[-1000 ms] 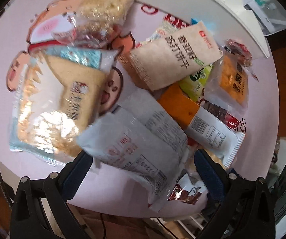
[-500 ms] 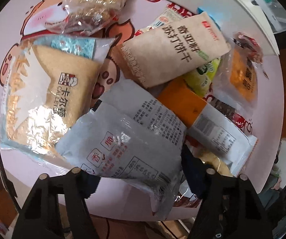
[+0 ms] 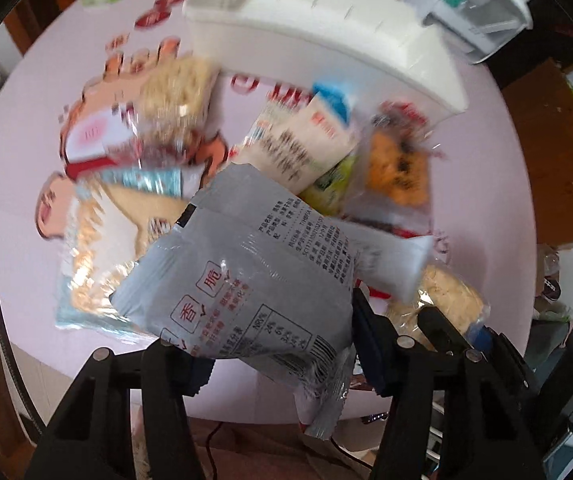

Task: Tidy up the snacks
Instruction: 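Carry both packets over the white tray and open both grippers to drop them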

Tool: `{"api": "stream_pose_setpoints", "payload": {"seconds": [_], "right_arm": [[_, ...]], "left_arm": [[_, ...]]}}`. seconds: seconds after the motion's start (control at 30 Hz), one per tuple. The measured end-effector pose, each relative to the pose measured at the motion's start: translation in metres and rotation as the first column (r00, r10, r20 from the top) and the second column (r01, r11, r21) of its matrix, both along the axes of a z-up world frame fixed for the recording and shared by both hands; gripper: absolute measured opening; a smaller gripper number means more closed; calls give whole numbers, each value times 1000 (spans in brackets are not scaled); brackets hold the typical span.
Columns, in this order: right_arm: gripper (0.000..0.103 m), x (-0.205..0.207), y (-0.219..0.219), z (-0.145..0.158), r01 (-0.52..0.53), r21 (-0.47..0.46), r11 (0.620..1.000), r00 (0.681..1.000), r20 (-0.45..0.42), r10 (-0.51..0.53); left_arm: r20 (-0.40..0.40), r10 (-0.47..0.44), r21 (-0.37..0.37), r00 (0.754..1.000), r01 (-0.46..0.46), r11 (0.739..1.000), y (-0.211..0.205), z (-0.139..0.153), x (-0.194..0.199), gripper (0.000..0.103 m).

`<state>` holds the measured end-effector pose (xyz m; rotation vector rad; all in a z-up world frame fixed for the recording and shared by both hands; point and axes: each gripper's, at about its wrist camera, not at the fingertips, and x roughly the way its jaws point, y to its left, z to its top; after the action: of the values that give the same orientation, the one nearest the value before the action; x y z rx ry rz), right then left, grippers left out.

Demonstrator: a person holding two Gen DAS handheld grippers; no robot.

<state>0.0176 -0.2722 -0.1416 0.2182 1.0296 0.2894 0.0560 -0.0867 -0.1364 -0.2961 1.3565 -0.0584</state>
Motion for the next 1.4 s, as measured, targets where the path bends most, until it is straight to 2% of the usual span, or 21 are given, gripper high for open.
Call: {"api": "stream_pose_setpoints", "payload": {"seconds": [0.13, 0.33, 0.57, 0.7, 0.8, 0.9, 1.1, 1.3, 1.4], "right_arm": [[50, 0, 2, 32, 2, 9, 1000, 997, 75, -2], [50, 17, 15, 74, 11, 9, 1000, 988, 154, -13], [50, 63, 38, 116, 93, -25, 995, 975, 205, -85], [50, 103, 52, 132, 156, -41, 987, 963, 230, -143], [50, 137, 60, 133, 215, -60, 975, 952, 235, -195], [50, 171, 65, 122, 262, -81, 962, 948, 208, -241], [51, 216, 72, 80, 320, -158, 934, 945, 127, -302], [51, 240, 69, 37, 345, -211, 915, 938, 54, -341], [52, 246, 66, 24, 346, -200, 917, 937, 23, -348]], "left_arm": [[112, -28, 35, 993, 24, 999, 11, 53, 8, 58], [267, -74, 94, 961, 51, 994, 31, 119, 12, 58], [417, -166, 176, 894, 100, 979, 54, 170, 42, 58], [457, -221, 206, 862, 139, 969, 60, 183, 73, 58], [453, -261, 220, 852, 177, 959, 68, 180, 110, 58], [416, -304, 254, 857, 212, 944, 67, 165, 143, 58], [297, -381, 329, 876, 281, 901, 54, 102, 209, 58], [245, -422, 352, 873, 326, 878, 40, 66, 231, 58], [233, -435, 365, 870, 336, 868, 35, 56, 237, 58]]}}
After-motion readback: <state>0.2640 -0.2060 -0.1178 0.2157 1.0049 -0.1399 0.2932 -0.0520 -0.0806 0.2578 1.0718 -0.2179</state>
